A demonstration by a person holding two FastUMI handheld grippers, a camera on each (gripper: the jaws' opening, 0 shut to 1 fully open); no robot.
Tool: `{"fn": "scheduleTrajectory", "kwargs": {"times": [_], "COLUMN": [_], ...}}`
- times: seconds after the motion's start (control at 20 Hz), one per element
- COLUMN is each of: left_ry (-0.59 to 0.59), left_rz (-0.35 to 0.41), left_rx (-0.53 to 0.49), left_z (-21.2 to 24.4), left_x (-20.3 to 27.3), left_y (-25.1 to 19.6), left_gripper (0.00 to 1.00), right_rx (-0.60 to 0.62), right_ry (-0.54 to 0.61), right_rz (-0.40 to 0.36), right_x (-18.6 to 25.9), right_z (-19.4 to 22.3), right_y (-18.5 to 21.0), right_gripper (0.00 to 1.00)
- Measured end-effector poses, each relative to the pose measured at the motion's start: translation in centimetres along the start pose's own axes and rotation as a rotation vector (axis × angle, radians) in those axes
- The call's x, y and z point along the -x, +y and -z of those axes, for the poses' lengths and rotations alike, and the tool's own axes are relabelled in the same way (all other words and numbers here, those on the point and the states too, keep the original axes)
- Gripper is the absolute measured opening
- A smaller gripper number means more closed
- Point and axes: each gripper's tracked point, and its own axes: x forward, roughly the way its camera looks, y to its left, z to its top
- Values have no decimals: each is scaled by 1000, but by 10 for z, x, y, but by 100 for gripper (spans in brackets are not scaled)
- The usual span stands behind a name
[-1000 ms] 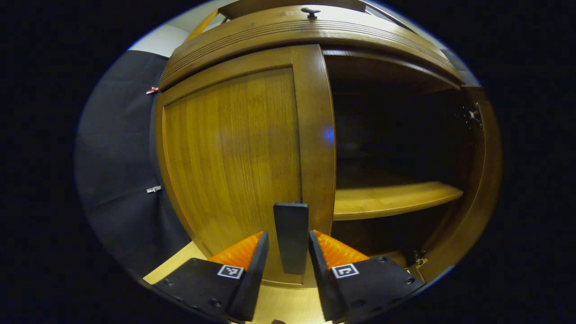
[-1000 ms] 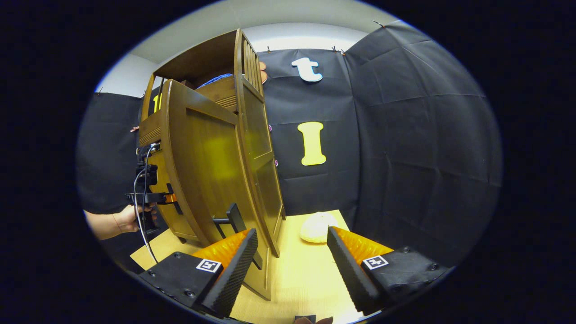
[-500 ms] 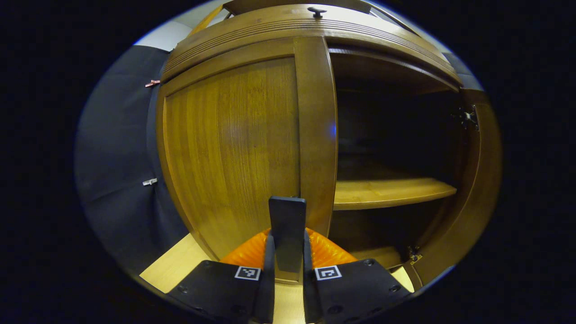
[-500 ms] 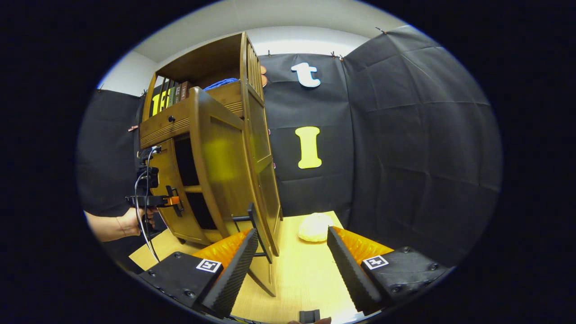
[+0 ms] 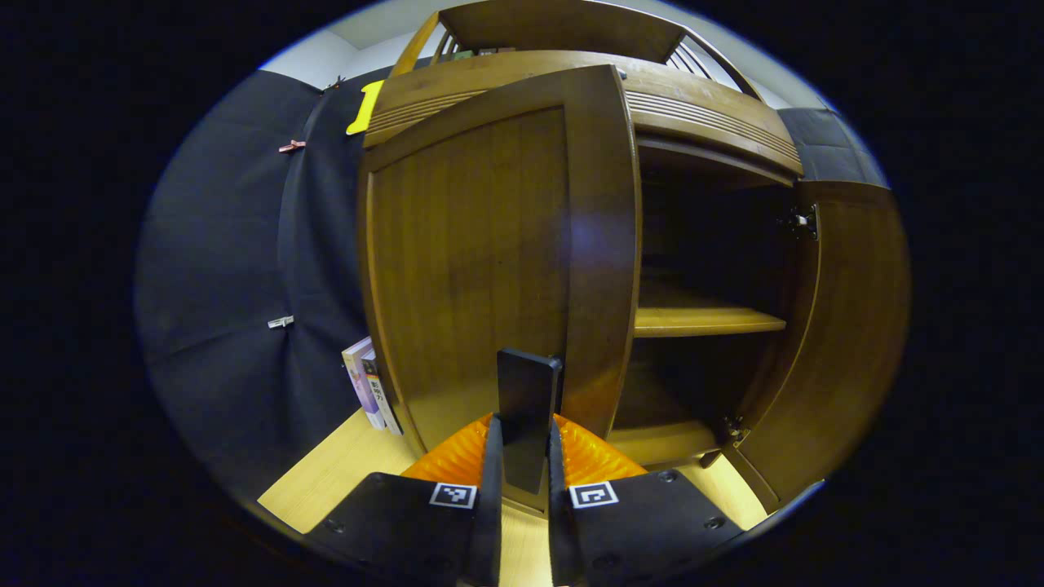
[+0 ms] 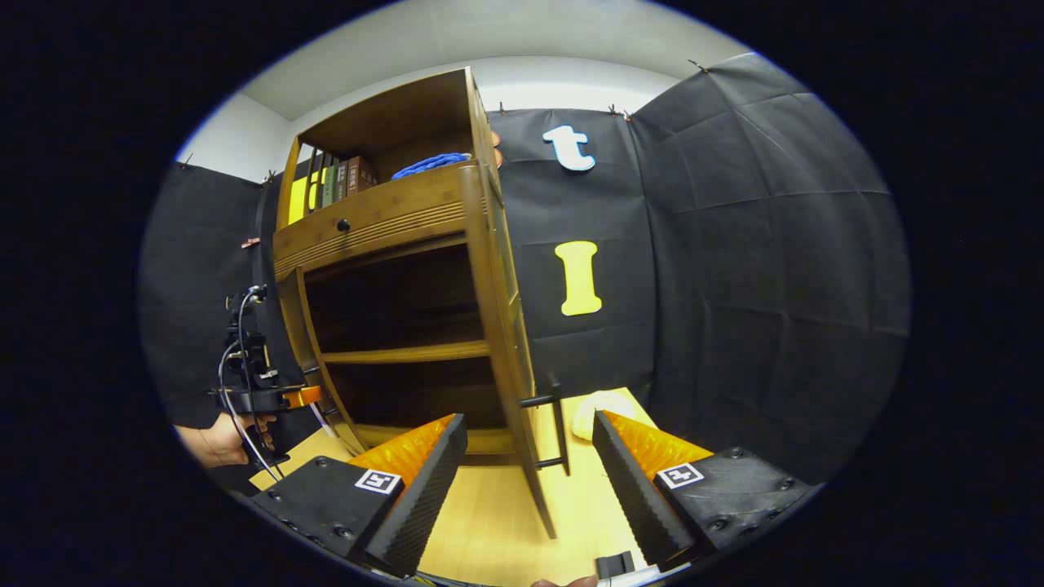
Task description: Open the right door of the double-door shoe cabinet with the right hand, and open the left door with the left hand.
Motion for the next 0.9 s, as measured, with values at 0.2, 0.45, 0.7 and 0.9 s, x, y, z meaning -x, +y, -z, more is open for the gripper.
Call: {"fn": "scheduleTrajectory", "kwargs": {"times": [0.2,0.45,0.7,0.9], "left_ry": [-9,-31,-47,-58], "left_rz": [25,67,84,75], "left_rx": [8,1,-10,-26], "left_z": [7,15,17,22], "left_x": [22,43,59,68], "left_y": [22,48,75,102], "left_gripper": [26,24,21,16], "right_rx": [21,29,29,32], "right_ry": [5,5,14,33], "right_rz": [-24,-54,-60,-53], "right_x": [2,6,13,23], "right_z": [6,11,22,31], "right_y": [37,85,122,131], "right_gripper": [98,98,98,98]}}
